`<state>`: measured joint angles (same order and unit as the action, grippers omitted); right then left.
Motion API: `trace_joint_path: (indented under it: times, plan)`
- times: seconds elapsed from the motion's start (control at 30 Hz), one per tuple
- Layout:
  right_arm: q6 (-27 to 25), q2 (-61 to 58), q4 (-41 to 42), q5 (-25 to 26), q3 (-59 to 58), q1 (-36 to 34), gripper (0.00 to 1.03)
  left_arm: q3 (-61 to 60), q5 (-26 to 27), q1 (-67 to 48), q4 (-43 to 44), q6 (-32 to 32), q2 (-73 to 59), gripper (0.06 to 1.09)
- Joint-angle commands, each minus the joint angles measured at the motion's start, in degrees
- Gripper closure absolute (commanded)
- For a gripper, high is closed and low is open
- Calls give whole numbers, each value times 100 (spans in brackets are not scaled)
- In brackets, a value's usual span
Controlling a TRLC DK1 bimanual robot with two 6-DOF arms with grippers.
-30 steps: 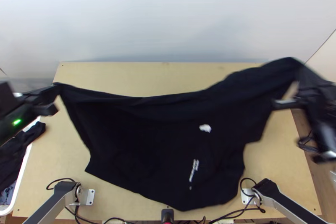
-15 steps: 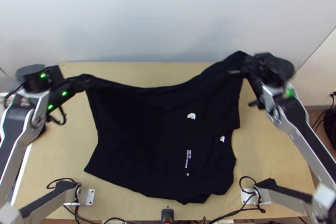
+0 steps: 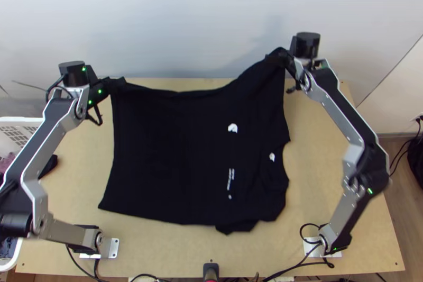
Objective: Fold the t-shirt
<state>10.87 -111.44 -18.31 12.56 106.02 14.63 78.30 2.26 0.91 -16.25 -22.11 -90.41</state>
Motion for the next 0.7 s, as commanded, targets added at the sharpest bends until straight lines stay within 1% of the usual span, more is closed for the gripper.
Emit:
trace_joint_path:
  times: [0.0, 0.33, 0.47, 0.6, 0.67]
  plan:
    - [389, -1469, -692, -104, 1826, -119, 100, 616, -68, 208, 377, -66, -1110, 105]
    - [363, -2365, -1017, -263, 2643, -39, 100, 985, -68, 463, 764, -215, -2095, 105]
    - [389, -2427, -1184, -315, 2573, 57, 100, 1020, -59, 525, 764, -259, -2367, 105]
    - [512, -2207, -1395, -544, 2283, 110, 100, 941, -6, 533, 755, -338, -2376, 105]
    - [583, -2110, -1580, -676, 2239, 145, 100, 889, 152, 525, 667, -338, -2323, 105]
